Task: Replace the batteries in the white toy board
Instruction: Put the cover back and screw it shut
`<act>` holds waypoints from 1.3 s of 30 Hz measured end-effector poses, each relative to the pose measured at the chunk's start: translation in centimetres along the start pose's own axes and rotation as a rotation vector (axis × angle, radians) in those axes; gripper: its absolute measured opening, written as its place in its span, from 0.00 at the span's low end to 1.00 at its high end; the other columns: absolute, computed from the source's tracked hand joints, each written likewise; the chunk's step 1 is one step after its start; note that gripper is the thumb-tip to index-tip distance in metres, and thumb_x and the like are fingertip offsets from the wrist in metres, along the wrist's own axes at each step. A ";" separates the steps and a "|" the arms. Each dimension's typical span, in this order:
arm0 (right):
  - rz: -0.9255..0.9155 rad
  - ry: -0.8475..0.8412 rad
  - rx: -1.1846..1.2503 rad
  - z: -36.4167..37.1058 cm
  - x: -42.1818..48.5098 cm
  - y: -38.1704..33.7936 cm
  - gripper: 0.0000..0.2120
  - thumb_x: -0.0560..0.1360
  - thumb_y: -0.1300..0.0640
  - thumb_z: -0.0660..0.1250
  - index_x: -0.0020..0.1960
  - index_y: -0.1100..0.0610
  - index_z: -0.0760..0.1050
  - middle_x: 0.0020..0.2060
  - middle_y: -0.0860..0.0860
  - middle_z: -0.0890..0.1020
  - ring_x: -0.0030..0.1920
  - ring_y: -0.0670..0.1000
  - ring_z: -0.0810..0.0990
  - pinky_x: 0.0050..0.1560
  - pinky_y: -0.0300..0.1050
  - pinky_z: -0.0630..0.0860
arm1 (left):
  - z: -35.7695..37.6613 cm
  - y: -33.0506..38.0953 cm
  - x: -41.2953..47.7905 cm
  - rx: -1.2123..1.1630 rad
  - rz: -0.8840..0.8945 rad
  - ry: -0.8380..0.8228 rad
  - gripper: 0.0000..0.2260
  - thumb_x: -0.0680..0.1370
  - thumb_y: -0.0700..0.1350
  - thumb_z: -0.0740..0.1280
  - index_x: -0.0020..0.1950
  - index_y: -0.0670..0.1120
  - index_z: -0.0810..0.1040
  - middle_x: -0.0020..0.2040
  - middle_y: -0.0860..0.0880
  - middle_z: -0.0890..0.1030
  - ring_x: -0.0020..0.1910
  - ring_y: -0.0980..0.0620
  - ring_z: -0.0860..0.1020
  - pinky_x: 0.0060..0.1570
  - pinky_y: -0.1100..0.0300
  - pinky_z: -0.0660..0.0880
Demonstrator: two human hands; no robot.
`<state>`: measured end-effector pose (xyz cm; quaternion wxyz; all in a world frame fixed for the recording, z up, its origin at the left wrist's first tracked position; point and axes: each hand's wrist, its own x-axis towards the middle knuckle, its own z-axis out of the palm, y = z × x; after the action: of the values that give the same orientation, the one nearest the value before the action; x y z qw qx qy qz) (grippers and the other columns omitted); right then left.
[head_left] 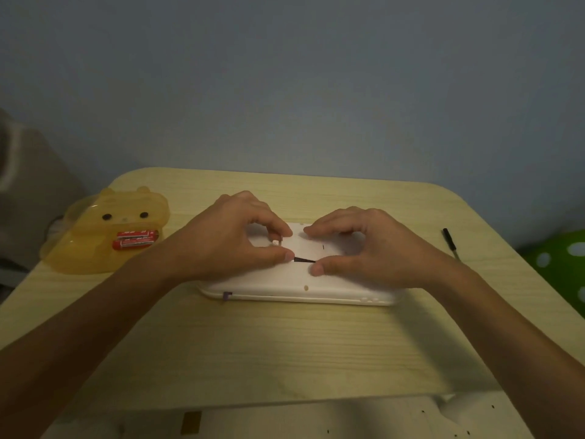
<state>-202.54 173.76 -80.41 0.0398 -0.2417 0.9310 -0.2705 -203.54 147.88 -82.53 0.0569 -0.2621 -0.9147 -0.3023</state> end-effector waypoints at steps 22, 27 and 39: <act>-0.014 -0.118 0.084 0.2 -0.6 1.5 0.28 0.63 0.32 0.74 0.63 0.35 0.82 0.76 0.34 0.71 0.78 0.34 0.62 0.82 0.46 0.58 | 0.0 -0.6 0.5 0.002 -0.056 -0.029 0.08 0.77 0.54 0.74 0.55 0.65 0.83 0.54 0.64 0.79 0.58 0.58 0.75 0.60 0.53 0.74; 0.038 -0.092 0.108 -0.5 -1.0 1.1 0.29 0.66 0.37 0.77 0.67 0.35 0.80 0.75 0.31 0.71 0.77 0.34 0.65 0.79 0.41 0.58 | -0.2 -0.9 0.2 0.054 -0.088 -0.041 0.15 0.74 0.66 0.70 0.59 0.64 0.82 0.57 0.63 0.77 0.59 0.57 0.76 0.63 0.48 0.74; 0.693 0.475 -0.258 -6.0 -4.1 13.3 0.17 0.77 0.49 0.76 0.59 0.59 0.86 0.57 0.57 0.88 0.58 0.60 0.84 0.63 0.49 0.76 | -1.7 -0.6 -1.0 0.237 -0.159 -0.398 0.54 0.55 0.85 0.64 0.79 0.66 0.60 0.75 0.65 0.60 0.70 0.53 0.63 0.73 0.47 0.66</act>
<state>-205.88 188.44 -82.50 -0.1177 0.1506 0.9666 -0.1709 -203.09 146.01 -81.72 -0.1180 -0.2353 -0.9547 -0.1386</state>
